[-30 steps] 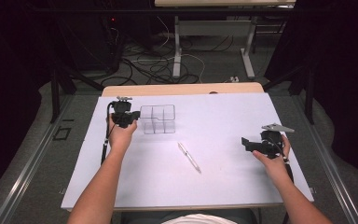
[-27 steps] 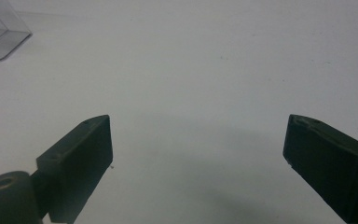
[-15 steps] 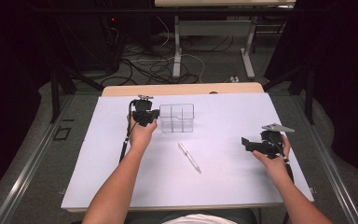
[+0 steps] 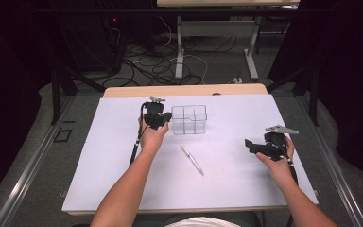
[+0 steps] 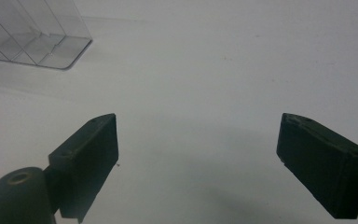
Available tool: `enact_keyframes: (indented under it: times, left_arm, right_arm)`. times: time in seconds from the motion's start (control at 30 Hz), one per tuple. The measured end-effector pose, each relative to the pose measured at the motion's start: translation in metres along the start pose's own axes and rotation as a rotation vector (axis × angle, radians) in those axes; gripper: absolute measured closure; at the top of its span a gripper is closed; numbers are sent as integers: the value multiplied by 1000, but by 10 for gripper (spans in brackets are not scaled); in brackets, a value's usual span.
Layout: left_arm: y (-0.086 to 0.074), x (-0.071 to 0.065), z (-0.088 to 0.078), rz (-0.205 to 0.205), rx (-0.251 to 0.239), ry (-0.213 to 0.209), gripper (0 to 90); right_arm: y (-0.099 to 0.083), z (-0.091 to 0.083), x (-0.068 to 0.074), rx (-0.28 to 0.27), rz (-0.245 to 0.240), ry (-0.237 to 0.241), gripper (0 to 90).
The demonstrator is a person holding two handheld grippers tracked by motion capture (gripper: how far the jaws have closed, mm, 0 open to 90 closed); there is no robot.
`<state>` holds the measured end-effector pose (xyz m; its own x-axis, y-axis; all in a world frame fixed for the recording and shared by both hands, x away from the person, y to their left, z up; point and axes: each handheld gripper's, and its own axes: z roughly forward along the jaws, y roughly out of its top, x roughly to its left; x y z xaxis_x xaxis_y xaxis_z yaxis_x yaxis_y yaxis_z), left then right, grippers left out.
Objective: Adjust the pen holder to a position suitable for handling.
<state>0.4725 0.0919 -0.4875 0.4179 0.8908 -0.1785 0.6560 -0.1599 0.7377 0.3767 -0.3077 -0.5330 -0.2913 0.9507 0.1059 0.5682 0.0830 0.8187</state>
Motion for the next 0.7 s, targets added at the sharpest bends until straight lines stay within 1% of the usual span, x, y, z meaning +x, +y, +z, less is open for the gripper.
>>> enact_keyframes:
  times: [0.03,0.13,0.33,0.43,0.57,0.6,0.63,0.7]
  left_arm:
    - [0,1,-2,-5,-4,-9,859]
    - [1,2,-9,4,-13,-14,845]
    - [1,0,-21,21,-29,-42,802]
    - [-2,-3,-26,26,-38,-71,757]
    - [-7,-5,-32,33,-38,-105,686]
    - [-8,-4,-34,31,-39,-113,668]
    - [-10,-5,-35,20,-38,-123,654]
    - [-15,-4,-38,15,-29,-134,636]
  right_arm:
    - [0,0,0,0,0,0,126]
    - [-1,0,-1,4,0,-3,136]
    - [0,-1,1,0,-4,-7,148]
    - [0,-1,0,-9,-25,-15,151]
    - [0,-1,1,-5,-21,-10,154]
    - [0,-1,1,-5,-21,-9,155]
    - [0,-1,1,-6,-22,-8,157]
    - [0,-1,1,-12,-32,-7,162]
